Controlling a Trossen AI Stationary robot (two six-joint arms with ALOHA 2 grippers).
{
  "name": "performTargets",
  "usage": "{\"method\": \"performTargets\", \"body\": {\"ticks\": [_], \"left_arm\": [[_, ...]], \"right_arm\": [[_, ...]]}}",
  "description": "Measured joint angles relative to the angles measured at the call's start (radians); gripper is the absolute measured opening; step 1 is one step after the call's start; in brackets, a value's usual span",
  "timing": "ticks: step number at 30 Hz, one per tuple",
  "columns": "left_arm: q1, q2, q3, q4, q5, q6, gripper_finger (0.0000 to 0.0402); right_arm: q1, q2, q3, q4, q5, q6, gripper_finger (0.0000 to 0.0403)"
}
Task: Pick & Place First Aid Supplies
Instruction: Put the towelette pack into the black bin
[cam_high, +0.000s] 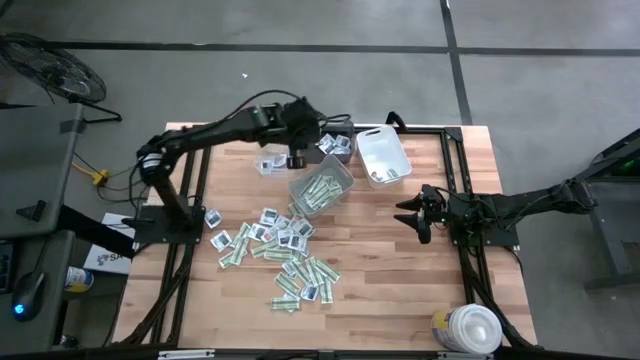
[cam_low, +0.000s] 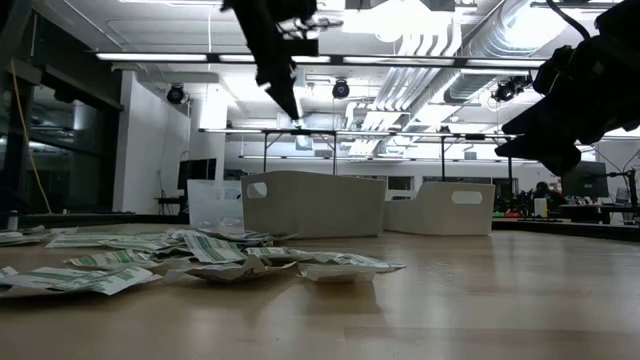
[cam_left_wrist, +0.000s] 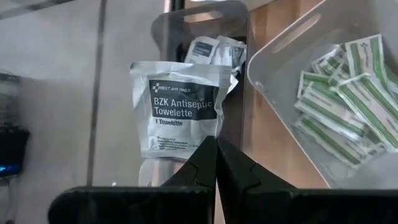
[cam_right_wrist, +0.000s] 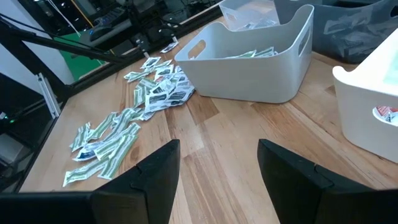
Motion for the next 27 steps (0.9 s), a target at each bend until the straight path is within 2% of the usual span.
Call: {"method": "performTargets", "body": {"ticks": [10, 14, 20, 27], "left_arm": [[0.098, 0.163, 0.009, 0.079, 0.12, 0.03, 0.0], [0.125, 0.206, 0.009, 0.134, 0.16, 0.03, 0.0], [0.148, 0.245, 0.008, 0.127, 0.2, -0.001, 0.0003], [0.143, 0.25, 0.008, 0.158, 0.2, 0.003, 0.0048]], "right_arm": [[0.0, 0.0, 0.0, 0.0, -0.001, 0.0, 0.0208], [0.0, 0.0, 0.0, 0.0, -0.001, 0.0, 0.0208], [0.0, 0.0, 0.0, 0.0, -0.001, 0.0, 0.0208], [0.0, 0.0, 0.0, 0.0, -0.001, 0.0, 0.0208]]}}
